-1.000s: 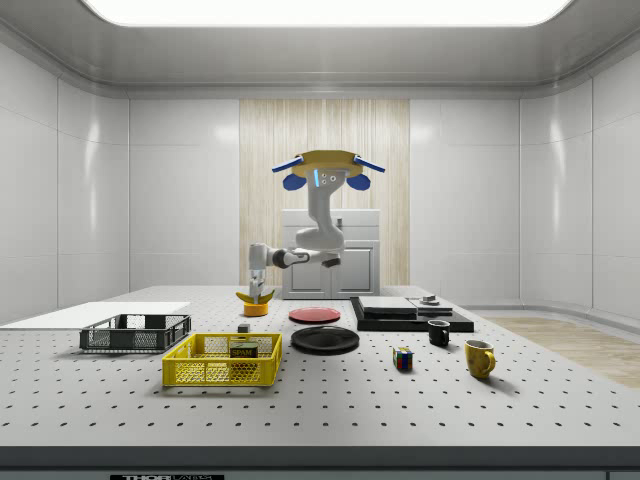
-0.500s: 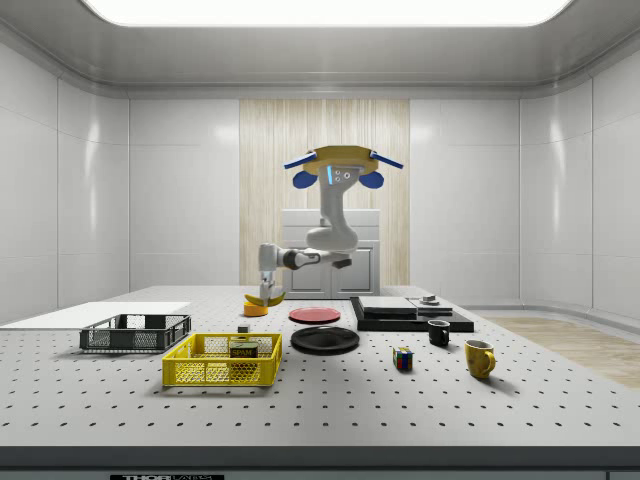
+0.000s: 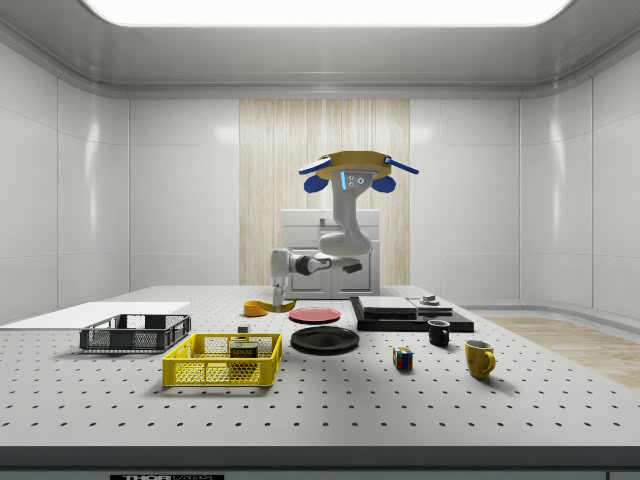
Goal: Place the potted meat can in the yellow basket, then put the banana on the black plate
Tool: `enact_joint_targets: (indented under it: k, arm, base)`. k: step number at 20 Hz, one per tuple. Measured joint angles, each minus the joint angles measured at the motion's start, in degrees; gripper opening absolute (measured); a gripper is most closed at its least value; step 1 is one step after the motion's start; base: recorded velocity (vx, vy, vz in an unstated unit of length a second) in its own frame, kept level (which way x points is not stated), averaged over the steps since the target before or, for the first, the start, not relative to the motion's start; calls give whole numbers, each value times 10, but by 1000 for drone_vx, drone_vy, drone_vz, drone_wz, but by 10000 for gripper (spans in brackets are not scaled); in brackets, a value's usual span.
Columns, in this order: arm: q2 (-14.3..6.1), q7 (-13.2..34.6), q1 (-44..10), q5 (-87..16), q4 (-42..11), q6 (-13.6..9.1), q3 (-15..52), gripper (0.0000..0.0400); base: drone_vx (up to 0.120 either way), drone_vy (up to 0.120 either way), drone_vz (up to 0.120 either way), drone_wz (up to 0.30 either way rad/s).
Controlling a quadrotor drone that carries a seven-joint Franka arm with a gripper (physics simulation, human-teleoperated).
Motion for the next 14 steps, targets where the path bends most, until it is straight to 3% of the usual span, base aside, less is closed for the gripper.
enact_joint_targets:
  k: [10, 14]
  arm:
    - [0, 0, 0, 0, 0, 0, 0, 201]
    - [0, 0, 0, 0, 0, 0, 0, 201]
  base:
    - [-120, 0, -8, 0]
    - [-120, 0, -110, 0]
